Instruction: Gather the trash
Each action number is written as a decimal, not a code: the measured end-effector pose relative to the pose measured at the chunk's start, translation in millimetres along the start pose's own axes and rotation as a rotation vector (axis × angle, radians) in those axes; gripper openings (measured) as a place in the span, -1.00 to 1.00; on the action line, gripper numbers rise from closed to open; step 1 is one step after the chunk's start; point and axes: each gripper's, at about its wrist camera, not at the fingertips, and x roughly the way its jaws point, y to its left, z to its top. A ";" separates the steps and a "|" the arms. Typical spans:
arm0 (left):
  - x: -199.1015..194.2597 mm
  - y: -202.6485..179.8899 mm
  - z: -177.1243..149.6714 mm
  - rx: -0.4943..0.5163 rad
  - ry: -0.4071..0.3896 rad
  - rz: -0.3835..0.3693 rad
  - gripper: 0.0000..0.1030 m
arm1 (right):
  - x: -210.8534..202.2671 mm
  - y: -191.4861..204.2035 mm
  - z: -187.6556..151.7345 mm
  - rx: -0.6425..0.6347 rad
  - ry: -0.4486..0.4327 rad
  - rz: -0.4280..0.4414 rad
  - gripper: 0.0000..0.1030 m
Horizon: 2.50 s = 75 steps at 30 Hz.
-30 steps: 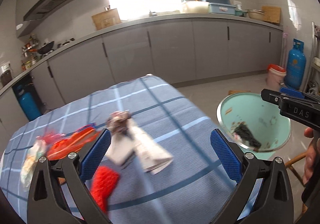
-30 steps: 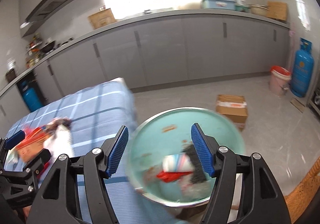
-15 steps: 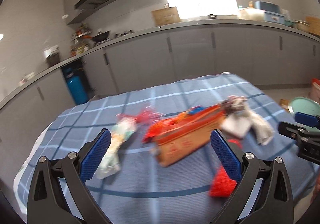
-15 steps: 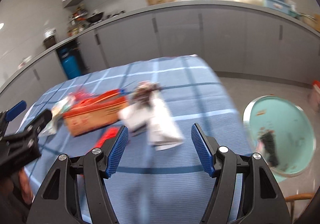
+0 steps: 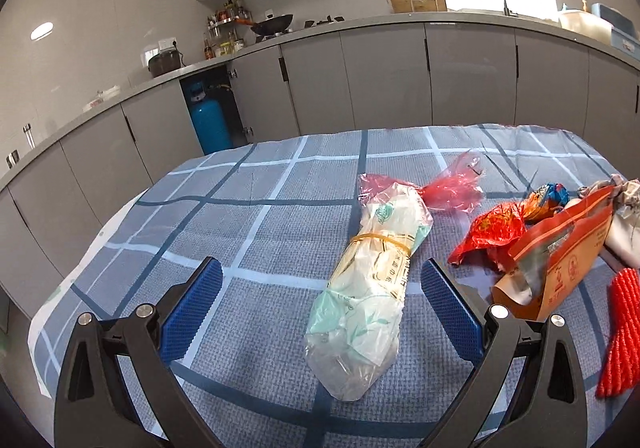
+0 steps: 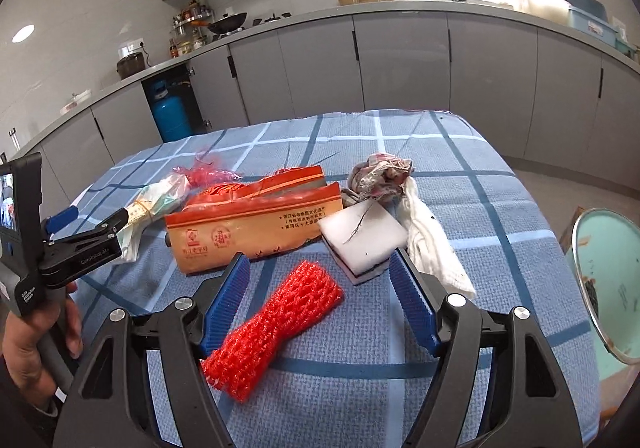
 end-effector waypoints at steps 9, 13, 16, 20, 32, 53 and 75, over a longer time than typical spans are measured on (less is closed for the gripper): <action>12.7 -9.5 1.1 0.028 0.051 -0.017 0.90 | 16.4 8.6 -12.4 0.009 0.054 0.029 0.40; 18.9 -12.0 1.5 0.032 0.076 -0.017 0.90 | 23.3 17.7 -16.9 -0.011 0.085 0.025 0.37; 21.4 -15.3 1.3 0.042 0.087 -0.021 0.90 | 26.5 16.1 -19.3 0.002 0.108 0.028 0.17; 22.1 -19.5 0.2 0.063 0.093 -0.038 0.90 | 29.1 17.4 -21.0 0.002 0.135 0.048 -0.18; 23.4 -25.6 -1.3 0.089 0.111 -0.134 -0.27 | 22.0 24.1 -29.3 -0.018 0.136 0.115 -0.64; -47.6 -26.5 1.0 0.041 -0.012 -0.109 -0.57 | -19.4 -4.0 -12.5 -0.007 0.007 0.088 -0.64; -108.0 -111.7 30.8 0.103 -0.128 -0.269 -0.57 | -50.9 -64.7 -1.3 0.069 -0.066 -0.019 -0.64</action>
